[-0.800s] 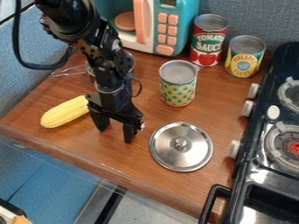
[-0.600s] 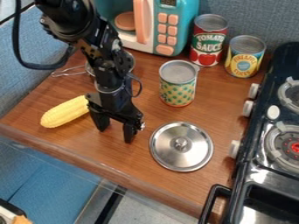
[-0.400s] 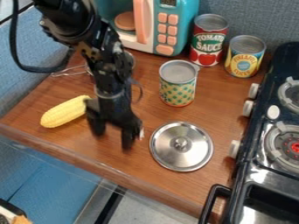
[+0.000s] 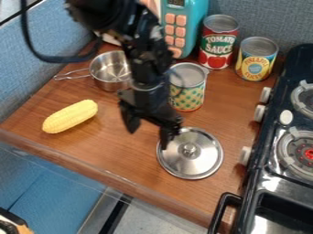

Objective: Put the silver pot lid on the silver pot

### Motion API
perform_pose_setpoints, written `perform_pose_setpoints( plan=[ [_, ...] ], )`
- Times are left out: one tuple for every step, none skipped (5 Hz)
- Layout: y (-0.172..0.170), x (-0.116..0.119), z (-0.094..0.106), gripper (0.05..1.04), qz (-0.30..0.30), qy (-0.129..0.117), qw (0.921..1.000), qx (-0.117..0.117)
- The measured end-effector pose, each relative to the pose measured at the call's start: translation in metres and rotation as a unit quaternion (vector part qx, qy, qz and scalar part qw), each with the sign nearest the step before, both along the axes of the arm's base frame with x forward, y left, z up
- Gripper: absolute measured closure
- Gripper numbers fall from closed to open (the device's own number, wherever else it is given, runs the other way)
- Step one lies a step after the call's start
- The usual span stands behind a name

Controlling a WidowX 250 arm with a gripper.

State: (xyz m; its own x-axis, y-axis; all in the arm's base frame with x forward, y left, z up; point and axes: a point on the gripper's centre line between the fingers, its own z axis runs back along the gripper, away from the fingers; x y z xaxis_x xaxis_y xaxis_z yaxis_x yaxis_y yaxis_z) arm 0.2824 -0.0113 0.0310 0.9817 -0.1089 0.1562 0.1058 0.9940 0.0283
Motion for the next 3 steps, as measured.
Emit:
perform_pose_setpoints(
  plan=[
    [-0.024,0.02,0.004,0.083,-0.02,-0.014,0.9996,-0.01],
    [-0.045,0.033,-0.006,0.083,-0.045,-0.004,0.9989,-0.011],
    [-0.056,0.038,-0.021,0.083,-0.056,0.016,0.9982,-0.01]
  ],
)
